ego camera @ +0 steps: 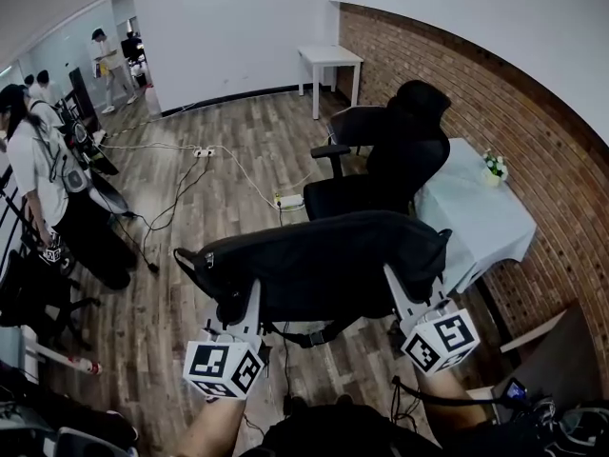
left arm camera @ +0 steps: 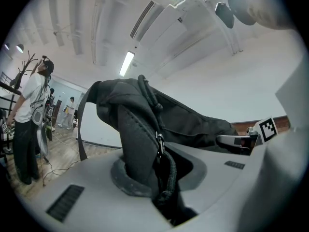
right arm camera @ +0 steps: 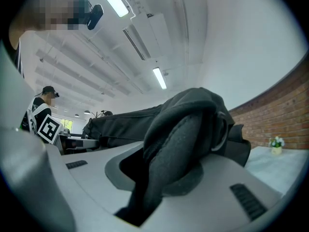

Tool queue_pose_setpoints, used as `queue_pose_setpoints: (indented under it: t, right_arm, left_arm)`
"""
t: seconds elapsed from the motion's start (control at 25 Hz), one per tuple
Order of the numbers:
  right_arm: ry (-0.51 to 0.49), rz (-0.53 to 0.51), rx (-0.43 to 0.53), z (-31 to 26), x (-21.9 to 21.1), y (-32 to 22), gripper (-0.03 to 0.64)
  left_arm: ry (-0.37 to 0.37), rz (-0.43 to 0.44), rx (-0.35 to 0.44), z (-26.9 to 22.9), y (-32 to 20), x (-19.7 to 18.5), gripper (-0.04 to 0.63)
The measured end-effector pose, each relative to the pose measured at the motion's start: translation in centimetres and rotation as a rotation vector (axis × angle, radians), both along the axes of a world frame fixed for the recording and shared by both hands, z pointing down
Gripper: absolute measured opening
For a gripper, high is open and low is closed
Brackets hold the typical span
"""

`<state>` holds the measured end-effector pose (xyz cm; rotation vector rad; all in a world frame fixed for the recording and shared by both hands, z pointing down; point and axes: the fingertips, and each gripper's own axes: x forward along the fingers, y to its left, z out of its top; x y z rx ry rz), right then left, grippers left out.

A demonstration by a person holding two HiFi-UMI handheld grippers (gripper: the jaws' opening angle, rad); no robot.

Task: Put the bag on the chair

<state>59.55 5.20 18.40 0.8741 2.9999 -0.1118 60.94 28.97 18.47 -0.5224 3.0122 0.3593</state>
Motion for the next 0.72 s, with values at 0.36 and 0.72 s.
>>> queue_pose_setpoints:
  t: [0.36, 0.72]
  right_arm:
    - [-0.003, 0.026, 0.001, 0.7, -0.3, 2.6, 0.083]
    - [-0.007, -0.007, -0.005, 0.8, -3.2, 3.5, 0.083]
  left_arm:
    - [-0.018, 0.031, 0.005, 0.4, 2.8, -0.7, 0.078]
    - [-0.019, 0.008, -0.004, 0.5, 3.5, -3.2, 0.078]
